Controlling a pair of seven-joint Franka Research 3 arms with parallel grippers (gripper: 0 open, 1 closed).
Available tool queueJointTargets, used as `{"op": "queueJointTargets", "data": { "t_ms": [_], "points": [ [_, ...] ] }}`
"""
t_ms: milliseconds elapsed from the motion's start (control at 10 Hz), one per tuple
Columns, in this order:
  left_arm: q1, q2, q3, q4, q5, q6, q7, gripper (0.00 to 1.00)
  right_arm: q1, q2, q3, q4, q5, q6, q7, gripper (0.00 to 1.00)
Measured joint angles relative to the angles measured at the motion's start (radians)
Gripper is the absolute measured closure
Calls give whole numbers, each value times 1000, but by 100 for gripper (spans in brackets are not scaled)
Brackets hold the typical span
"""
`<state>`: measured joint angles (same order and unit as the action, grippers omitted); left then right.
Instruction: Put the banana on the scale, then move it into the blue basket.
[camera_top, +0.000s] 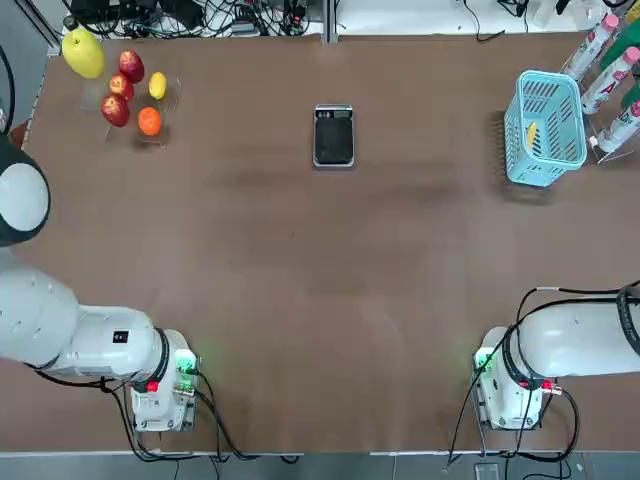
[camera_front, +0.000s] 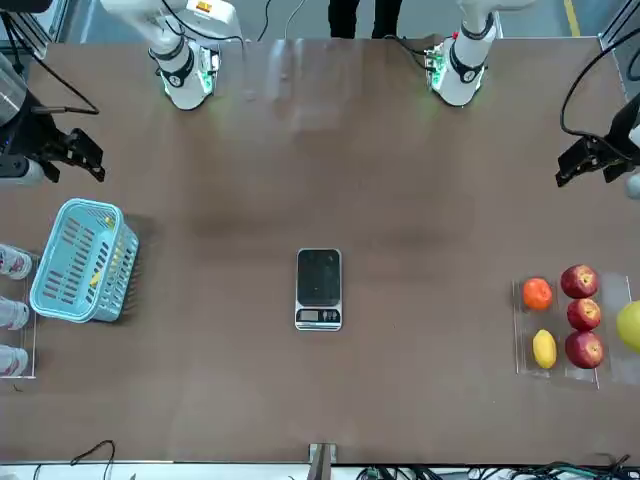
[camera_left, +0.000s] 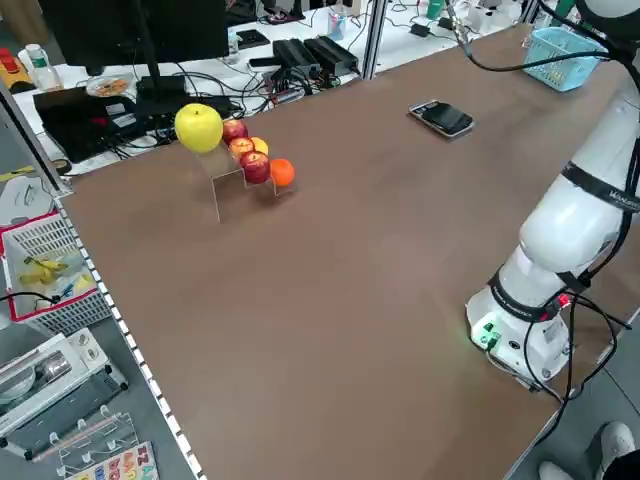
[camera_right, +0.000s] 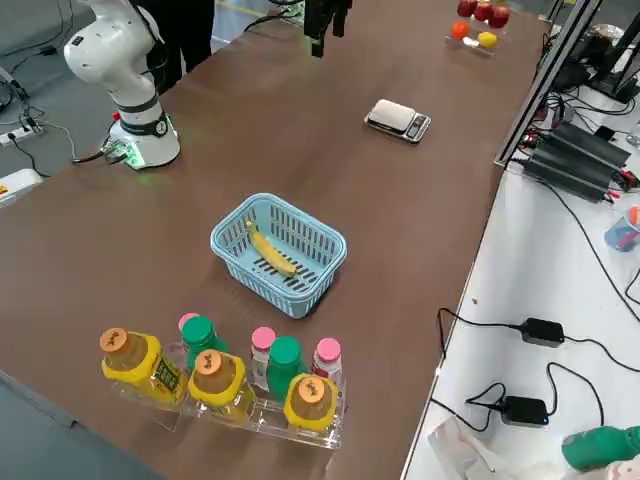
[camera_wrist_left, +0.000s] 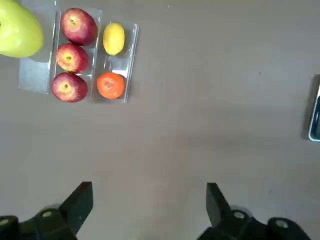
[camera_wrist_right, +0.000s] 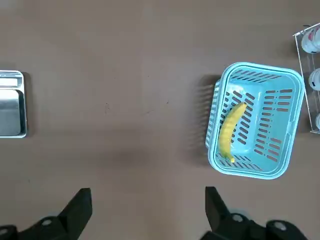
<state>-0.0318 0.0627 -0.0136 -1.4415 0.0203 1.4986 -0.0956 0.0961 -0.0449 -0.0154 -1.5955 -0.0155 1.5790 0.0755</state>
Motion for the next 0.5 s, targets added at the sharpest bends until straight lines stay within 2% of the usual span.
{"op": "queueJointTargets", "data": {
  "t_ms": [200,500],
  "points": [
    [-1,3,-2,12,0,41,2,0,0,0,0,0,0,0,0,0],
    [-1,3,-2,29,0,41,6,0,0,0,0,0,-1,-1,0,0]
  ]
}}
